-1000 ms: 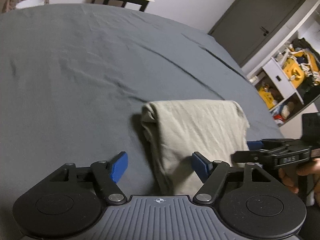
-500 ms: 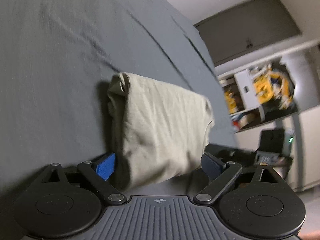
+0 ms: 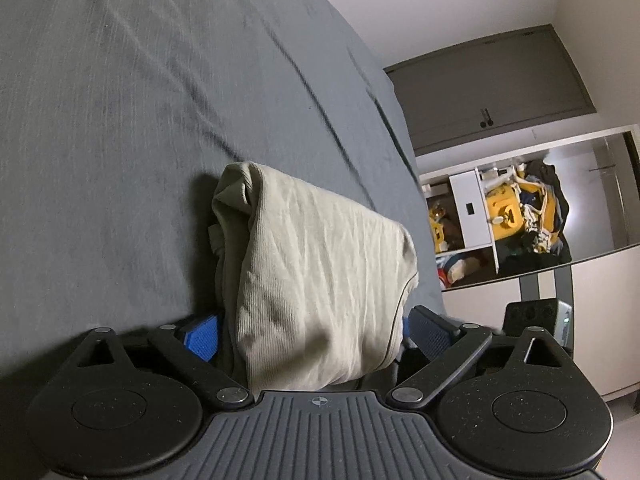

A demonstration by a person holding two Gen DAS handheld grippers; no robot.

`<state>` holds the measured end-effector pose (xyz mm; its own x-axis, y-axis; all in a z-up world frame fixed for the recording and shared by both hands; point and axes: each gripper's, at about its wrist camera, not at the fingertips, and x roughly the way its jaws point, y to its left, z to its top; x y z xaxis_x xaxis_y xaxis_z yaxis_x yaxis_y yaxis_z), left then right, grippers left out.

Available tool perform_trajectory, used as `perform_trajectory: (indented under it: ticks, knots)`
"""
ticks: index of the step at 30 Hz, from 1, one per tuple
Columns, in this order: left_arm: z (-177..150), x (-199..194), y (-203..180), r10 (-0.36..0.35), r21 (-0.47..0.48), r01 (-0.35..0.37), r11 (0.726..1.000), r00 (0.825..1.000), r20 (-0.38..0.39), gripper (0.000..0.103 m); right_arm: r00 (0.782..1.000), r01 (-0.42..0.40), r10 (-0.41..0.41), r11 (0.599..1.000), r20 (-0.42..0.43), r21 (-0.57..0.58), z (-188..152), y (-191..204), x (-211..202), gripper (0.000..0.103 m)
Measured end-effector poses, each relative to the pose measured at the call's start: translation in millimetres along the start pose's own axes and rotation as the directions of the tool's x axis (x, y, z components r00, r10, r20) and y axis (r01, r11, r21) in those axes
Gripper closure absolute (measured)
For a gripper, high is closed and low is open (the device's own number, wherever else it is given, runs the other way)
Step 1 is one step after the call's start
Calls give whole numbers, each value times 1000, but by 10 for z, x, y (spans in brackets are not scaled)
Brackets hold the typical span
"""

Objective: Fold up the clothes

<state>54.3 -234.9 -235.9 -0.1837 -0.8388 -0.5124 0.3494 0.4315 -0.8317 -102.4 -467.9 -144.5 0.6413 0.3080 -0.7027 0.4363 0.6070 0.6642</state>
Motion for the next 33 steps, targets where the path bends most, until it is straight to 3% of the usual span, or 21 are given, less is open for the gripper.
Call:
perform_trajectory:
  ticks: [2,5,13,15,16,17,24,29,33]
  knots:
    - [7,-1,-19,-1,7,1,1000,1000,5,6,999,18,-17,1000,-31,25,9,-59,84,23]
    - [-1,5,-61,-1,30,1,1000,1000,11,1,998,-17,20,998,-56,58,21,-120,170,22]
    - [28,-49,-123,10,58,-15,998,997,79,2,997,-76,77,995,-24,68,78,-118,277,26]
    - [40,-58,-155,30,72,-37,997,995,91,7,997,-73,74,995,-12,70,80,-117,290,38]
    - [51,-63,-173,42,80,-50,996,994,97,18,997,-70,70,995,-10,74,84,-122,298,41]
    - [63,-59,-173,56,78,-64,995,993,101,38,997,-71,72,994,-9,79,88,-128,304,45]
    - [122,-59,-175,128,85,-140,987,983,128,78,997,-72,73,996,-3,53,36,-74,322,65]
    - [121,-126,-425,205,171,-238,956,960,190,85,999,-17,19,997,34,-75,-21,182,288,71]
    - [130,-366,-698,262,245,-337,909,920,291,85,998,-24,33,988,54,-155,-21,499,288,72]
